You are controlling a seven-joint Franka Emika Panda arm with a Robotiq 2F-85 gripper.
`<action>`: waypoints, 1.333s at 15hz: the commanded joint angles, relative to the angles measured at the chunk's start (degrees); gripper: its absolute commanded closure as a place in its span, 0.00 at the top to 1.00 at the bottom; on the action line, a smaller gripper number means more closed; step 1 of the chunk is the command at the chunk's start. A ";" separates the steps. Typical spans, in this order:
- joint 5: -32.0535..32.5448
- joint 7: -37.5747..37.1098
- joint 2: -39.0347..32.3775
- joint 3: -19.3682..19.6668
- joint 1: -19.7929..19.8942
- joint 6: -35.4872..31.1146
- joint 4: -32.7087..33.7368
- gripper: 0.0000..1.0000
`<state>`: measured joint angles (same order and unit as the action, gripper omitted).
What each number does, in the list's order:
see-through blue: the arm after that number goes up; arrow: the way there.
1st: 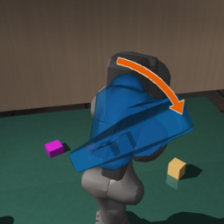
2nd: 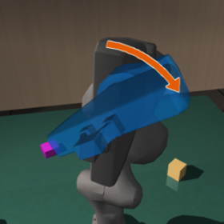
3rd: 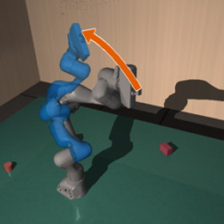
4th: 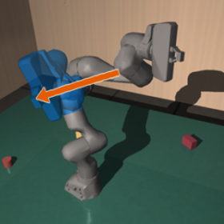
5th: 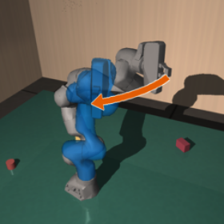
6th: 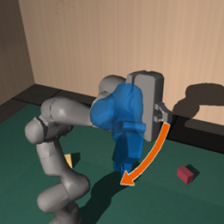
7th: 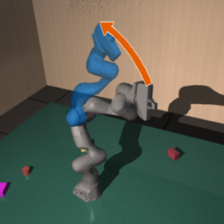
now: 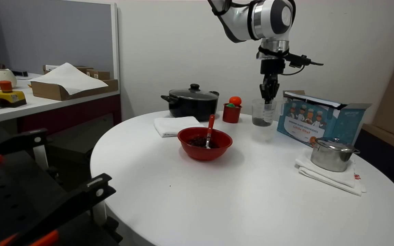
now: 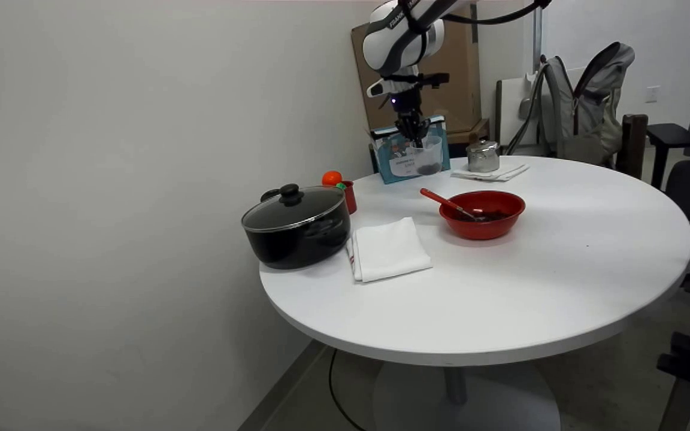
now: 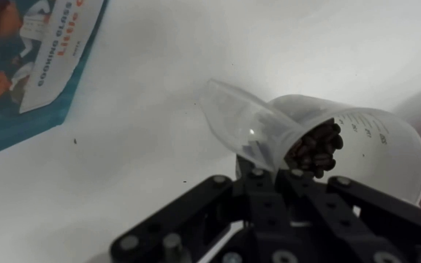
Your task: Move the colourless the container from the right to the left
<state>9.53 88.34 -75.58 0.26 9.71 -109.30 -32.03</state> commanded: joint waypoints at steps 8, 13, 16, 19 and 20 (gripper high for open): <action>0.25 -3.44 -4.93 0.16 -1.15 -2.13 1.06 0.06; 0.22 -3.59 -6.17 0.00 -1.23 -3.04 0.81 0.06; 0.27 -3.66 -5.74 0.11 -1.34 -2.22 0.82 0.07; 0.12 -3.68 -5.31 0.01 -1.26 -1.54 0.88 0.37; 0.12 -3.69 -5.20 0.02 -1.27 -1.44 0.92 0.45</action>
<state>9.57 85.50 -80.98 0.00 8.78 -111.69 -32.15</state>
